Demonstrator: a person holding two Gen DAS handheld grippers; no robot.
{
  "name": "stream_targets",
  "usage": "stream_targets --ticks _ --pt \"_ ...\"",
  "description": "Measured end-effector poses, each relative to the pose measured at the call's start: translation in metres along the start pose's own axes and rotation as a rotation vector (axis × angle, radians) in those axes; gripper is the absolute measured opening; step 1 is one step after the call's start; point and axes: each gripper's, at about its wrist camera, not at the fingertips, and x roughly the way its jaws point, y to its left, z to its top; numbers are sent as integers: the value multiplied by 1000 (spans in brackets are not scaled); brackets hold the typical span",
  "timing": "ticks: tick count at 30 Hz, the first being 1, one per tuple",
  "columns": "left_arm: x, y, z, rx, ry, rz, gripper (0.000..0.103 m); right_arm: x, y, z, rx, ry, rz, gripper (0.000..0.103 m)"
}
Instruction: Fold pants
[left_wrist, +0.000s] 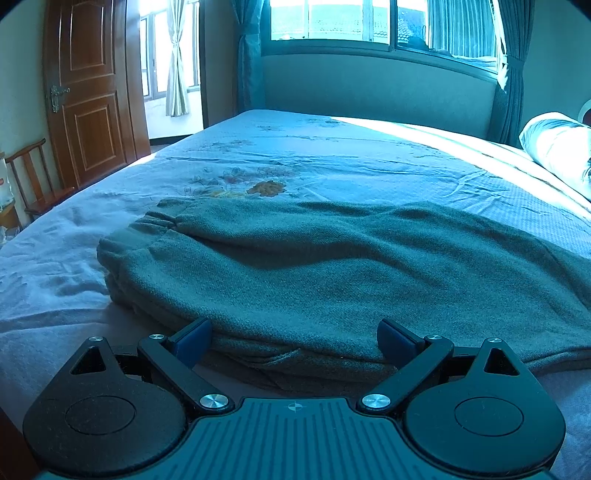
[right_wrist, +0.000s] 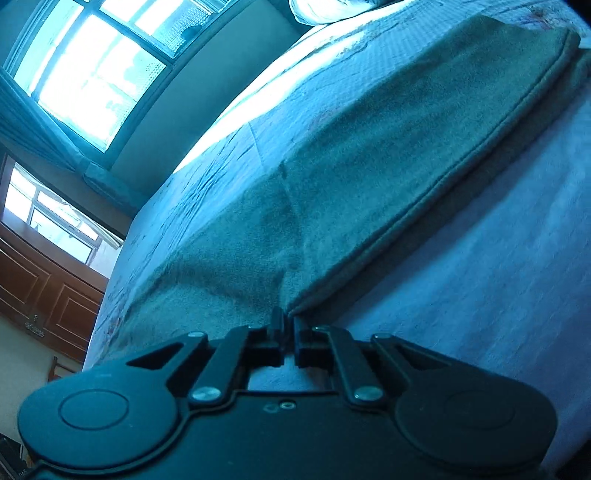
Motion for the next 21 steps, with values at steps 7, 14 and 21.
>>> stream_targets --ticks 7,14,21 --pt "-4 -2 1 2 -3 -6 96 -4 7 4 -31 9 -39 0" --pt "-6 -7 2 4 -14 -15 96 -11 47 -19 -89 55 124 11" --pt "-14 -2 -1 6 -16 11 96 25 59 -34 15 166 189 11"
